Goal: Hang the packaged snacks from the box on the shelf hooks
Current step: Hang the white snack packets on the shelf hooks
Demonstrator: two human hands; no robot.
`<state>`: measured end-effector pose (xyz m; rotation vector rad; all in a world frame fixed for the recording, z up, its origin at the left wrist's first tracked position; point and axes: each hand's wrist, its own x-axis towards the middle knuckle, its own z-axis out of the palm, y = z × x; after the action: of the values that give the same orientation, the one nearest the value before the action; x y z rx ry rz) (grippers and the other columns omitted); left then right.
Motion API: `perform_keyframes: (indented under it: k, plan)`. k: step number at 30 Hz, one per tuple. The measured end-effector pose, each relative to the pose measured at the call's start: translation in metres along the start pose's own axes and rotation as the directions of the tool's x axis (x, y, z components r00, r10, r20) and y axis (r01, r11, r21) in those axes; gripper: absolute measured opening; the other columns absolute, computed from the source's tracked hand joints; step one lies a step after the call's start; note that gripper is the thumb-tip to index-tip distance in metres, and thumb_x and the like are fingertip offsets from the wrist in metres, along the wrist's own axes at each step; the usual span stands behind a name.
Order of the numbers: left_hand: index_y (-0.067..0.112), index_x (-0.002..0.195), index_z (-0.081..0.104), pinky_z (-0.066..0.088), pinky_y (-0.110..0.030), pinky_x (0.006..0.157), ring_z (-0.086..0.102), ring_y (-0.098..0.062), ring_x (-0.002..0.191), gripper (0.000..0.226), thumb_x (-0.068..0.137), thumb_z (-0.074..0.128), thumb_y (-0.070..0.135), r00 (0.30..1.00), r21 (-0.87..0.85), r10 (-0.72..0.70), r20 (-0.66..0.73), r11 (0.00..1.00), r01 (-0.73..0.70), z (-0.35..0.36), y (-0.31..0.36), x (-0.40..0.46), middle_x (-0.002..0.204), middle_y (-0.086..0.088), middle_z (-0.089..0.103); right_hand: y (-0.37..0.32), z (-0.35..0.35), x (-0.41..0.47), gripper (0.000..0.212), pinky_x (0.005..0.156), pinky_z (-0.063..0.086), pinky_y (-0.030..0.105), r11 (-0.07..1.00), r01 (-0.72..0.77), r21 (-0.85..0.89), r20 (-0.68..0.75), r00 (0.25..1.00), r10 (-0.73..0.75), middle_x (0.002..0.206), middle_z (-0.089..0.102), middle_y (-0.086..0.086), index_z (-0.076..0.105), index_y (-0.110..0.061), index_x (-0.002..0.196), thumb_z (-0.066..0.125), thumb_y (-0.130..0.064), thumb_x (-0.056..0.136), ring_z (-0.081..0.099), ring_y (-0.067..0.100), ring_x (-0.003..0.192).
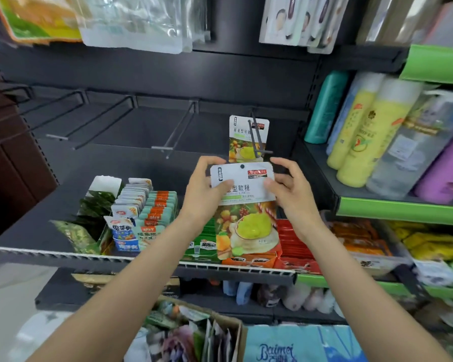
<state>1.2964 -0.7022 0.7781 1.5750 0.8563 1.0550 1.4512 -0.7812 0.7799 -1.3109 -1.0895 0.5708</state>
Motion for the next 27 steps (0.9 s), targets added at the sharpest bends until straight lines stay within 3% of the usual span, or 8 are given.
perform_keyframes:
  k: [6, 9, 12, 14, 23, 27]
  plan:
    - [0.028, 0.105, 0.054, 0.056, -0.029, 0.069, 0.065, -0.011, 0.085, 0.030, 0.084, 0.068, 0.011, 0.989, 0.137, 0.146, -0.002, 0.980, -0.144, 0.021, 0.007, 0.013, 0.093, 0.008, 0.064, -0.001, -0.003, 0.002, 0.035, 0.065, 0.050, 0.012, 0.992, 0.085, -0.089, -0.150, 0.984, -0.097, 0.107, 0.066, 0.002, 0.063, -0.023, 0.112, 0.059, 0.002, 0.087, 0.062, -0.007, 0.079]
    - [0.024, 0.109, 0.057, 0.051, -0.016, 0.064, 0.060, -0.005, 0.077, 0.030, 0.084, 0.068, 0.012, 0.985, 0.197, 0.173, -0.006, 0.966, -0.168, 0.026, 0.011, 0.022, 0.091, 0.011, 0.060, 0.004, -0.006, 0.009, 0.037, 0.070, 0.056, 0.023, 0.989, 0.064, -0.135, -0.190, 0.978, -0.089, 0.106, 0.067, 0.004, 0.063, -0.028, 0.113, 0.060, -0.001, 0.088, 0.063, 0.001, 0.079]
    - [0.021, 0.110, 0.059, 0.046, -0.011, 0.061, 0.058, -0.007, 0.073, 0.028, 0.085, 0.067, 0.011, 0.982, 0.243, 0.185, -0.037, 0.955, -0.171, 0.026, 0.013, 0.029, 0.091, 0.008, 0.060, 0.006, -0.006, 0.016, 0.038, 0.077, 0.057, 0.039, 0.981, 0.046, -0.188, -0.207, 0.975, -0.085, 0.107, 0.066, 0.006, 0.063, -0.032, 0.114, 0.060, -0.004, 0.088, 0.064, 0.019, 0.087]
    - [0.020, 0.110, 0.060, 0.045, -0.010, 0.060, 0.057, -0.007, 0.072, 0.027, 0.085, 0.067, 0.011, 0.981, 0.251, 0.187, -0.049, 0.953, -0.169, 0.025, 0.013, 0.032, 0.090, 0.009, 0.059, 0.007, -0.006, 0.021, 0.036, 0.079, 0.056, 0.042, 0.977, 0.047, -0.207, -0.211, 0.973, -0.092, 0.102, 0.064, 0.005, 0.064, -0.030, 0.115, 0.060, -0.006, 0.089, 0.063, 0.019, 0.086]
    - [0.023, 0.110, 0.062, 0.041, -0.001, 0.055, 0.056, -0.002, 0.067, 0.027, 0.085, 0.068, 0.015, 0.976, 0.334, 0.213, -0.041, 0.924, -0.187, 0.015, 0.005, 0.038, 0.087, 0.012, 0.059, 0.017, -0.005, 0.027, 0.035, 0.085, 0.052, 0.045, 0.953, 0.061, -0.297, -0.181, 0.976, -0.119, 0.089, 0.057, -0.013, 0.063, -0.024, 0.121, 0.061, -0.010, 0.089, 0.061, 0.021, 0.092]
    - [0.022, 0.111, 0.063, 0.041, -0.001, 0.056, 0.056, -0.003, 0.067, 0.027, 0.085, 0.067, 0.015, 0.977, 0.361, 0.209, -0.041, 0.915, -0.180, 0.015, -0.001, 0.046, 0.089, 0.007, 0.061, 0.021, -0.003, 0.033, 0.034, 0.080, 0.049, 0.031, 0.926, 0.075, -0.371, -0.178, 0.973, -0.150, 0.091, 0.057, -0.006, 0.062, -0.020, 0.122, 0.060, -0.011, 0.090, 0.057, 0.016, 0.087]
